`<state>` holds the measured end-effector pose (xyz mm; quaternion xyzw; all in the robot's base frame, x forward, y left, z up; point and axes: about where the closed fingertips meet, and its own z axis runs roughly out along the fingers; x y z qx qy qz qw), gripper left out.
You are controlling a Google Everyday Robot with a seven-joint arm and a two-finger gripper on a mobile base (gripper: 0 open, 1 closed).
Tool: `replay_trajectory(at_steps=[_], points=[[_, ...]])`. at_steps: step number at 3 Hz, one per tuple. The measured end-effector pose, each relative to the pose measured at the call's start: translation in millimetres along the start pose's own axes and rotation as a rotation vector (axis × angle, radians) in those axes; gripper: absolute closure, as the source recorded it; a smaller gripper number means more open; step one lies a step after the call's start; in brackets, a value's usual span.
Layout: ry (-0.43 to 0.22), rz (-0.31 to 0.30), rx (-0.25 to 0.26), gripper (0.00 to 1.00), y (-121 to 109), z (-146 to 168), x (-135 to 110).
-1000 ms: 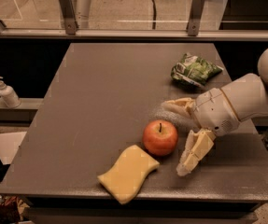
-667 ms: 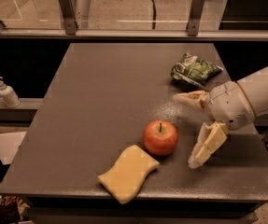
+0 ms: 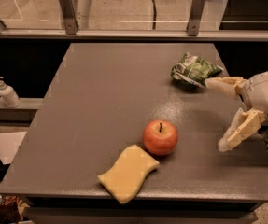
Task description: Move apple near sponge
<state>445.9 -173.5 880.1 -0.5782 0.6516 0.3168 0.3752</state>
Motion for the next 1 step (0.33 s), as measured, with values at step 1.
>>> replay_trajectory(at_steps=[1], points=[[-0.005, -0.003, 0.008, 0.0, -2.1, -3.0, -1.9]])
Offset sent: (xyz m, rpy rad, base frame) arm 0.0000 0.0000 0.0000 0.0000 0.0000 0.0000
